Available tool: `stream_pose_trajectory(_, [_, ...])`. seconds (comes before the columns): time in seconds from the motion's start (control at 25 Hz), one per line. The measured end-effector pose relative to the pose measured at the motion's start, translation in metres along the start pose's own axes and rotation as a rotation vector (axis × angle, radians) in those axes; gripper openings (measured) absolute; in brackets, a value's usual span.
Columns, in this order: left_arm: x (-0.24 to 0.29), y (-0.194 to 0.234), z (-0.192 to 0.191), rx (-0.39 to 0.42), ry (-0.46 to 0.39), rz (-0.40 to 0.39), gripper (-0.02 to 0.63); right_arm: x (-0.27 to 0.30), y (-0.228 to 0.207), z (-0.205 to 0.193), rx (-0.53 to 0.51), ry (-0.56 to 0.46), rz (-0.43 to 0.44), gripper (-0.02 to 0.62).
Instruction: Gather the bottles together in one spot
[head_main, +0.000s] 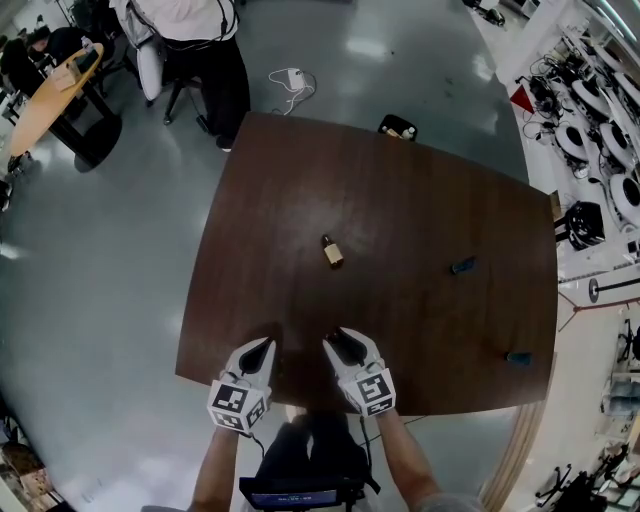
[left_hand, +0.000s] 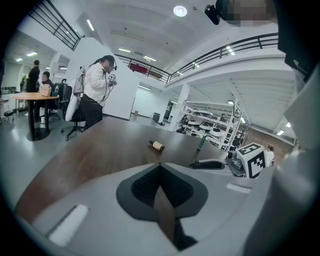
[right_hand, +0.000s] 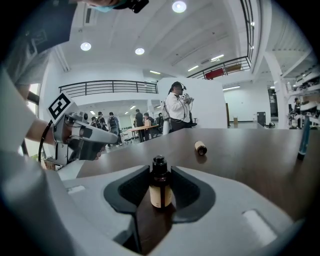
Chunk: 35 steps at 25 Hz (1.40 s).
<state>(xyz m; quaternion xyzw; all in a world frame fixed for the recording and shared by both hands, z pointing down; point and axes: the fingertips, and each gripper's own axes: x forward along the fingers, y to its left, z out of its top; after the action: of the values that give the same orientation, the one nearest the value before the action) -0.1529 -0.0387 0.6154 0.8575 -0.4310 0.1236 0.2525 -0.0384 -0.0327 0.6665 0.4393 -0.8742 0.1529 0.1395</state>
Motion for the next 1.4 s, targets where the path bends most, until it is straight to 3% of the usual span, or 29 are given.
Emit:
stream_pose_trajectory(0.4, [-0.001,-0.006,-0.005,0.006,0.007,-0.008,0.002,-0.006,-0.001,-0.010,0.004,-0.005,-0.019,0.157])
stream_pose_trajectory(0.68, [-0.004,-0.009,-0.005,0.010,0.002,-0.012,0.002,-0.012,0.000,-0.007,0.049,-0.025,-0.013,0.239])
stream_pose_trajectory(1.0, [-0.009,-0.016,-0.002,0.002,0.001,-0.015,0.002,-0.032,-0.002,0.003,0.071,-0.033,-0.035,0.245])
stream_pose_trajectory(1.12, [-0.009,-0.019,0.003,0.005,-0.005,-0.023,0.002,-0.040,-0.002,0.012,0.069,-0.044,-0.050,0.215])
stream_pose_trajectory(1.4, [-0.012,-0.030,0.018,0.031,-0.030,-0.046,0.002,-0.060,-0.007,0.028,0.090,-0.079,-0.089,0.058])
